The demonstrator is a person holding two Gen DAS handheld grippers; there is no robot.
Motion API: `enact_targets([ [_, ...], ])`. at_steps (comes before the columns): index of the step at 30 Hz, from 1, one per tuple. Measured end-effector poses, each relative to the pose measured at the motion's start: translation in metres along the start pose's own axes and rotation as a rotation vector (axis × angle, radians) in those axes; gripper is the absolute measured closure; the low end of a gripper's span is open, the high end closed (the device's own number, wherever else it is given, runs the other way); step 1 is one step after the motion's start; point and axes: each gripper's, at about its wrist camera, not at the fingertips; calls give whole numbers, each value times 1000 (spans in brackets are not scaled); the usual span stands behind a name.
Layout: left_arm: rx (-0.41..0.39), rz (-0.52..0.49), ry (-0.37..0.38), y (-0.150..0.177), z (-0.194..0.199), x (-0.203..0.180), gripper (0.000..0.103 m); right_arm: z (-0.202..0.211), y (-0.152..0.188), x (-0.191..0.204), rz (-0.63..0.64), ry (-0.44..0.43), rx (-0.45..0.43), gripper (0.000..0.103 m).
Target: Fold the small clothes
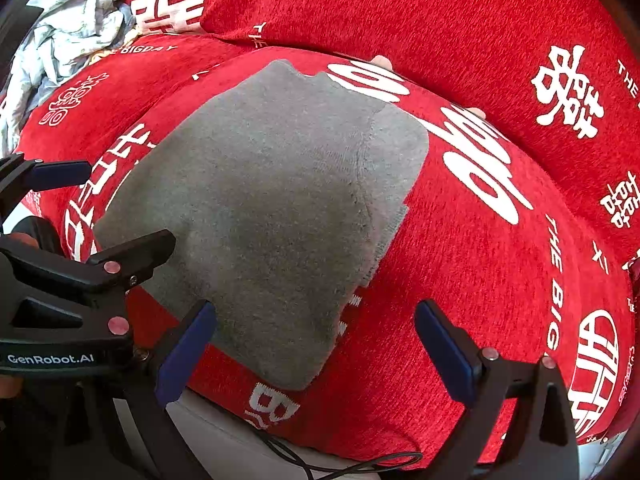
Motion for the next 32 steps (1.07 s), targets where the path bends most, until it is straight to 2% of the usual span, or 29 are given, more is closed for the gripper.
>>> enact_targets([
  [18,4,1,-4,-1,-1,-1,0,0,-1,0,13,-7,-5,3],
  [28,37,23,-2,-1,-5,1,0,0,0,-8,8,-28,-18,3],
  [32,54,3,-7,-3,-6,-8,0,-2,3,-15,-5,-39,-21,3],
])
Point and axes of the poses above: each gripper's, at about its wrist camera, not at the fingertips, and z roughly against the way its jaws point, x to its left, y to its underside
